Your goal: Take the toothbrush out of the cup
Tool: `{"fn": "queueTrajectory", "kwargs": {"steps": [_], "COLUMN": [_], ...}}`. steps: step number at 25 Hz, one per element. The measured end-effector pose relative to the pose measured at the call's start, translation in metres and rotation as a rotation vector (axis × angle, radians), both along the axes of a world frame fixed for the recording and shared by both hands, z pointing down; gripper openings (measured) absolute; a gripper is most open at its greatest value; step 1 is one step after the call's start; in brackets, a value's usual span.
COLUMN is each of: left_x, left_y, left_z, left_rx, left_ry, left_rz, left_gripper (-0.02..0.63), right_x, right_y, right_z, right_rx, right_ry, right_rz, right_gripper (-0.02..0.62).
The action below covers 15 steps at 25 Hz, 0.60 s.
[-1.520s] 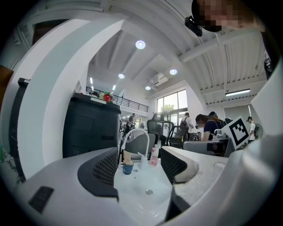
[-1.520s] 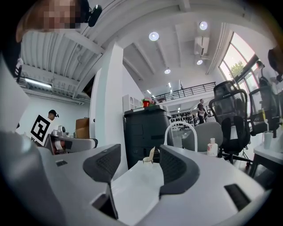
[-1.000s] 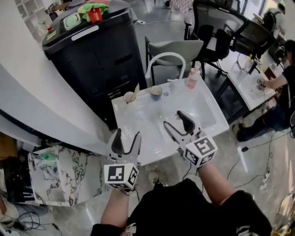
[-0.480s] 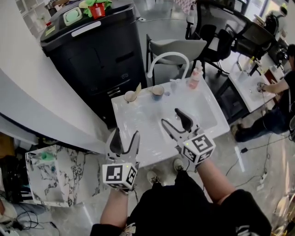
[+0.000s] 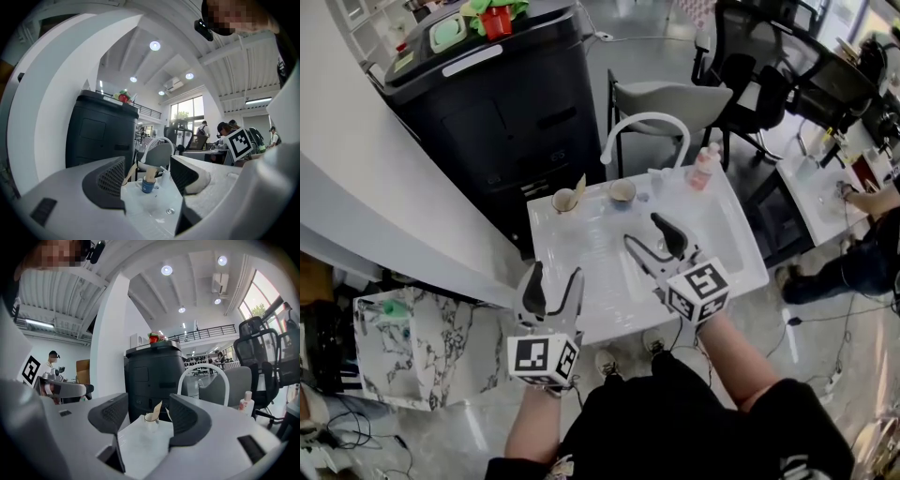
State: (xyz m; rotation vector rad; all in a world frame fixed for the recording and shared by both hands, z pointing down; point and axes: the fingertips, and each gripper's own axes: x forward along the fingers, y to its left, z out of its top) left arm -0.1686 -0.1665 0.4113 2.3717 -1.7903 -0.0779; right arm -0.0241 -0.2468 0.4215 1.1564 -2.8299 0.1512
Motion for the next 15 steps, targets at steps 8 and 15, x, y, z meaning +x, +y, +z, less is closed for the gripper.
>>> {"fn": "queueTrajectory", "kwargs": {"steps": [8, 15], "left_x": [0.014, 0.021], "left_y": [-0.007, -0.01], "left_z": [-0.007, -0.011], "left_rx": [0.009, 0.012], "left_ry": [-0.015, -0.017], "left_rz": [-0.043, -0.073], "left_gripper": [0.285, 0.285], "right_x": [0.003, -0.002], "right_y": [-0.026, -0.049], "right_z": [0.009, 0.021], "right_rx": [-0.021, -0.036], "right_ry": [0.0, 0.029], "right_rz": [-0.063, -0.1], "right_gripper": [0.272, 0.27]}}
